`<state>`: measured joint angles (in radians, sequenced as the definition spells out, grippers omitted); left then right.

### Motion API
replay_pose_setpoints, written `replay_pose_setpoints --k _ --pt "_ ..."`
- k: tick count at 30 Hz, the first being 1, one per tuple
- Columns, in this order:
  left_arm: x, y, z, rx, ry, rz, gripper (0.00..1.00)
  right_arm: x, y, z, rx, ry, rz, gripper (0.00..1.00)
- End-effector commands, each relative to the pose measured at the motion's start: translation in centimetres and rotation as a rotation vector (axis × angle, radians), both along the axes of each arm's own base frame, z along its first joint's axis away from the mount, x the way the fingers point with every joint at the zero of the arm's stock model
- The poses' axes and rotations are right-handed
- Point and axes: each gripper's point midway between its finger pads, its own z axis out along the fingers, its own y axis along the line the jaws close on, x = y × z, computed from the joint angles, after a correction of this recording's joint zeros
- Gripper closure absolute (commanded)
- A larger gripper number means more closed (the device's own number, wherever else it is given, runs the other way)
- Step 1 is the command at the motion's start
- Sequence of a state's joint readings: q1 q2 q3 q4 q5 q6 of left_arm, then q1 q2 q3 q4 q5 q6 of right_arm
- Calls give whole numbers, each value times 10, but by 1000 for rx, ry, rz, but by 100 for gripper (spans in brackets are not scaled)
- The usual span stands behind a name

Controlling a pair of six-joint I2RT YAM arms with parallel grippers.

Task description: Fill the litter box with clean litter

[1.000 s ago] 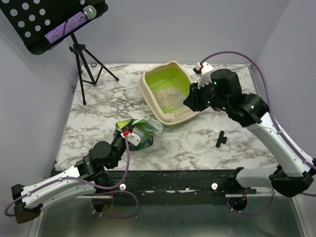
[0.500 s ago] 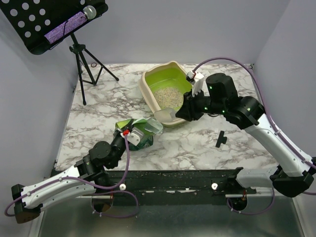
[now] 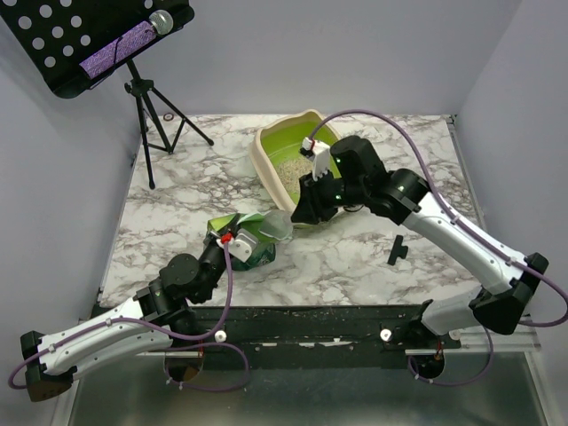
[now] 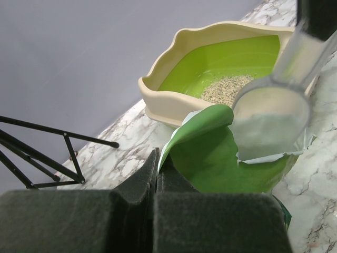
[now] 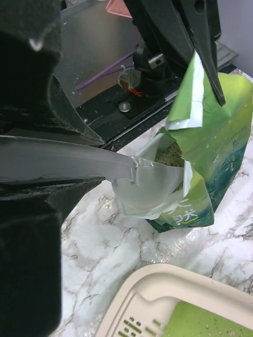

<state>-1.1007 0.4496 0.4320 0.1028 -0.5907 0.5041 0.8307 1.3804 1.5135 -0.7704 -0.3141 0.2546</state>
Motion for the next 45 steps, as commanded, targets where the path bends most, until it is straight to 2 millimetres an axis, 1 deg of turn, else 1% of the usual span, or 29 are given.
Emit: replay_pose_setpoints --k 1,6,8,10,11,14,17,20,24,28,32,37,38,42,45 --pt "-2 1 25 -87 -29 -6 100 5 26 -13 35 70 22 100" --pt "-2 0 25 -87 -27 -10 100 19 38 -43 -26 152 -32 100" --pt "-2 0 26 -91 -26 -9 100 26 39 -60 -82 173 -60 99" --pt "-1 1 26 -92 -22 0 100 29 39 -75 -135 201 -70 100" --pt "-1 2 26 -95 -20 5 100 31 39 -79 -155 202 -80 100" --pt "-1 0 24 -88 -15 2 100 36 35 -100 -247 219 -111 100" --pt "-1 -1 25 -89 -15 -1 100 41 35 -115 -291 232 -131 100" --pt "-1 1 25 -92 -18 4 100 38 38 -135 -309 281 -125 100" --pt "-1 2 25 -88 -21 11 100 25 54 -152 -240 371 -83 100" --pt "0 2 23 -86 -21 11 100 10 69 -153 -120 434 -24 100" --pt "0 0 22 -80 -21 6 100 -6 75 -149 12 506 20 100" --pt "0 0 20 -72 -20 5 100 -15 72 -130 194 517 32 100" --pt "0 0 21 -72 -20 5 100 -17 74 -122 240 509 45 100" --pt "1 -1 19 -61 -18 9 100 -29 77 -107 363 533 119 100" --pt "1 0 19 -61 -18 13 100 -35 80 -92 455 541 168 100"
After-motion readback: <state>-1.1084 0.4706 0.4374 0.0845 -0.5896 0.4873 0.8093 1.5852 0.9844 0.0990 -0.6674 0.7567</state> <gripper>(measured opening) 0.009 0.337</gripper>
